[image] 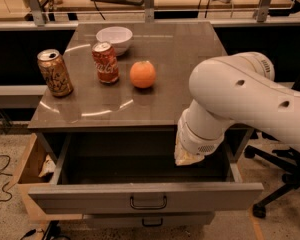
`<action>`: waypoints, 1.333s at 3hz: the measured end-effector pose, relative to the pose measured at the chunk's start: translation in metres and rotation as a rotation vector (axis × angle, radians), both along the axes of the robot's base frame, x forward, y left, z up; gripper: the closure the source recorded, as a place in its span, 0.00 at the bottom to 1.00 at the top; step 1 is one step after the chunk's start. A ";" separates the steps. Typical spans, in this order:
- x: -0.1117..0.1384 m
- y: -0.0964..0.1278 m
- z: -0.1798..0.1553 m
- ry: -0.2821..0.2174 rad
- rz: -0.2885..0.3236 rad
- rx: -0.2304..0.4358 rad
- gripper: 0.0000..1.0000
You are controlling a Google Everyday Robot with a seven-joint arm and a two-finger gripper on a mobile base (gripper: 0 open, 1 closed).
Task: Open top drawer
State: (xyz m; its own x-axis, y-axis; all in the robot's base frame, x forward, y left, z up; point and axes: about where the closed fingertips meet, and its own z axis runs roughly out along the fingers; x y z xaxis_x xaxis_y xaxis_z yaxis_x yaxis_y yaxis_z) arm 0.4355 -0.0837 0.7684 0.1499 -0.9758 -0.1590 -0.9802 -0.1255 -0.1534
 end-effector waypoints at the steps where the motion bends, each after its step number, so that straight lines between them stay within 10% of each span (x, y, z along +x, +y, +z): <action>1: 0.006 0.003 -0.028 -0.016 -0.002 -0.084 1.00; 4: -0.004 0.011 -0.091 -0.027 -0.007 -0.222 1.00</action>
Offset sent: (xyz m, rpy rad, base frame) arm 0.0025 0.0087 -0.0827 -0.2466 -0.0463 -0.0165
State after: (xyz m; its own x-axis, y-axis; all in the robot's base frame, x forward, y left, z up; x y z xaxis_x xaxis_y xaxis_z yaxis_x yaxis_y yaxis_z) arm 0.4320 -0.0724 0.6771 0.1438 -0.9875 0.0641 -0.9771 -0.1520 -0.1486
